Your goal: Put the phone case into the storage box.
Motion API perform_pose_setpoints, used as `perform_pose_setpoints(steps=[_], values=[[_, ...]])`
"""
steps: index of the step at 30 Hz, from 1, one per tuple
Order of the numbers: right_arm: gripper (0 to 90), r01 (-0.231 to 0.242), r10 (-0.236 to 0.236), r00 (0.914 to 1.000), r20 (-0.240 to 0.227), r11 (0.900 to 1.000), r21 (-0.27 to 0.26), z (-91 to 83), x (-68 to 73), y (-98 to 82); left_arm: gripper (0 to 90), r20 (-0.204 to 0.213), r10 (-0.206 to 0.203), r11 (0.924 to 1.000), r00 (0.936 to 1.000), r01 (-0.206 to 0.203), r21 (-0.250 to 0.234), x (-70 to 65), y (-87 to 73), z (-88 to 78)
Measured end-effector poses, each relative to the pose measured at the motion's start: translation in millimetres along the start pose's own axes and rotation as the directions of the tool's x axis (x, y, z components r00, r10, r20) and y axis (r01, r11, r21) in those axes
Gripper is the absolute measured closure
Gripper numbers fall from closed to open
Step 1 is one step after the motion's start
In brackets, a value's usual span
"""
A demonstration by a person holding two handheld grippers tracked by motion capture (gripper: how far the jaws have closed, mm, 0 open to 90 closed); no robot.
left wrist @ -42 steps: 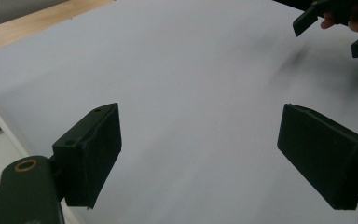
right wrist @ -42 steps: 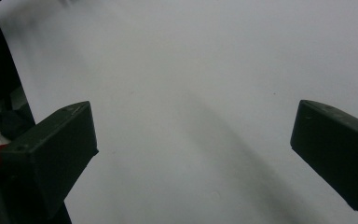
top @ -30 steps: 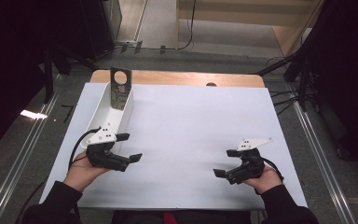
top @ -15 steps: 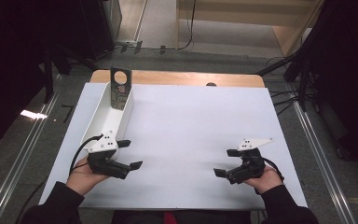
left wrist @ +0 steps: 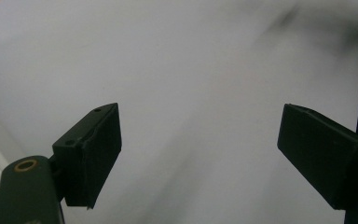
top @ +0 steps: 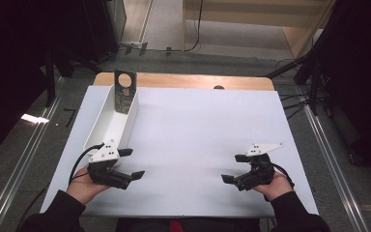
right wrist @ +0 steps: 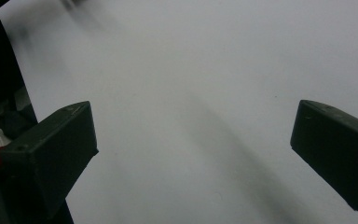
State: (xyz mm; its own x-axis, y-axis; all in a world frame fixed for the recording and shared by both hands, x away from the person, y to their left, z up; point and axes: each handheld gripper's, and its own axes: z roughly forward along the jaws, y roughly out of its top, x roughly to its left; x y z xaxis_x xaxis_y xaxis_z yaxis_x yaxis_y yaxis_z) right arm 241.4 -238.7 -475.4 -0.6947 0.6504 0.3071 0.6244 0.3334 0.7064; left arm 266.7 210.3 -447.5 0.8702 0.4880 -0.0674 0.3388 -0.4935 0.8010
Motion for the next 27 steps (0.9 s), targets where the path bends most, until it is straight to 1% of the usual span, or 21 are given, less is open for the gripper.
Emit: perform_pose_setpoints(steps=[27], values=[[0.0, 0.002, -0.002, 1.0, -0.004, 1.0, 0.006, 1.1, 0.4, -0.2, 13.2, 0.001, 0.001, 1.0, 1.0, -0.001, 0.004, 0.5, 0.0, -0.6]])
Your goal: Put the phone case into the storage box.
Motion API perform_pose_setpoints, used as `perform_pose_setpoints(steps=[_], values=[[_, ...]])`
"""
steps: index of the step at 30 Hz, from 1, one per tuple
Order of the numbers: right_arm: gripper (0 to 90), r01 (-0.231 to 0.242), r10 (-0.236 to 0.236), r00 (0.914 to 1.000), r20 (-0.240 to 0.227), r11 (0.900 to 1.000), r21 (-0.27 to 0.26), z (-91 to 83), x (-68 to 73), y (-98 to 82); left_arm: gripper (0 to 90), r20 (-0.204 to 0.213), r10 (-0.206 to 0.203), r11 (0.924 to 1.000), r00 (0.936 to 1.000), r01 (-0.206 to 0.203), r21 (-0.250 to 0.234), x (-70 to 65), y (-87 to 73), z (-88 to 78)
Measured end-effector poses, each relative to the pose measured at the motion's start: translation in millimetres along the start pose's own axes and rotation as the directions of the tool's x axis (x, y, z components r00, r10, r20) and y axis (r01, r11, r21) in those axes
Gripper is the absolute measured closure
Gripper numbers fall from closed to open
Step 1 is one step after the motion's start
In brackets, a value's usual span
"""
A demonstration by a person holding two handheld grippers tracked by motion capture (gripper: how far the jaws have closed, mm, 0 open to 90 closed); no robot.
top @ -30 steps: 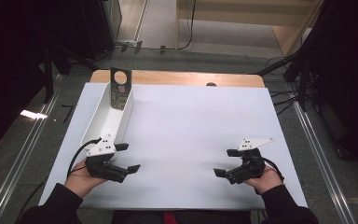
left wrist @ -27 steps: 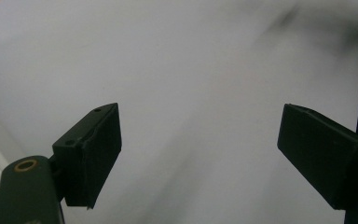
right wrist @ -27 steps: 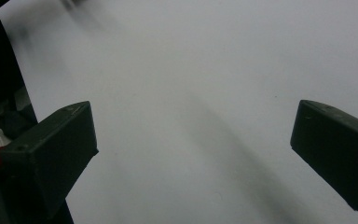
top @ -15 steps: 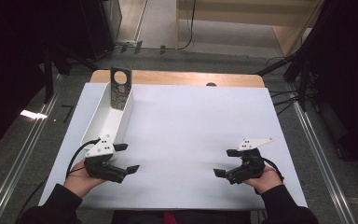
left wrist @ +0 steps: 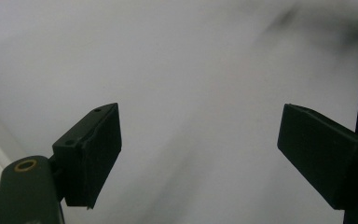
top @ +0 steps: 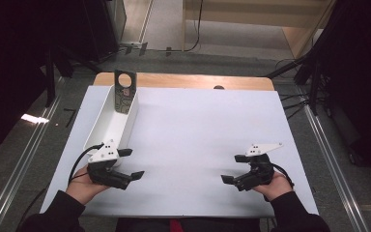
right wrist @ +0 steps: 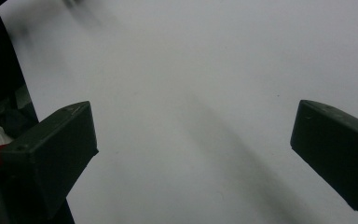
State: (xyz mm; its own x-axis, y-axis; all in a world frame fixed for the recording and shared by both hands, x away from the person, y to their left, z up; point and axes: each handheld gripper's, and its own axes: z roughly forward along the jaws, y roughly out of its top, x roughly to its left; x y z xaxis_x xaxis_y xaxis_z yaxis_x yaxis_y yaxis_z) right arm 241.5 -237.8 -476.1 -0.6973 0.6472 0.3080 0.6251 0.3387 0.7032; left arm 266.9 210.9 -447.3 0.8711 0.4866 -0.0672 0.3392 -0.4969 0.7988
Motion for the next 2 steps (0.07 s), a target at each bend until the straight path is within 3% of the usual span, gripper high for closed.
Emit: perform_pose_setpoints(steps=[2], values=[[0.0, 0.001, -0.001, 1.0, -0.003, 1.0, 0.001, 0.2, -0.1, -0.1, 13.2, 0.0, 0.0, 1.0, 1.0, 0.0, -0.001, 0.1, 0.1, 0.0]])
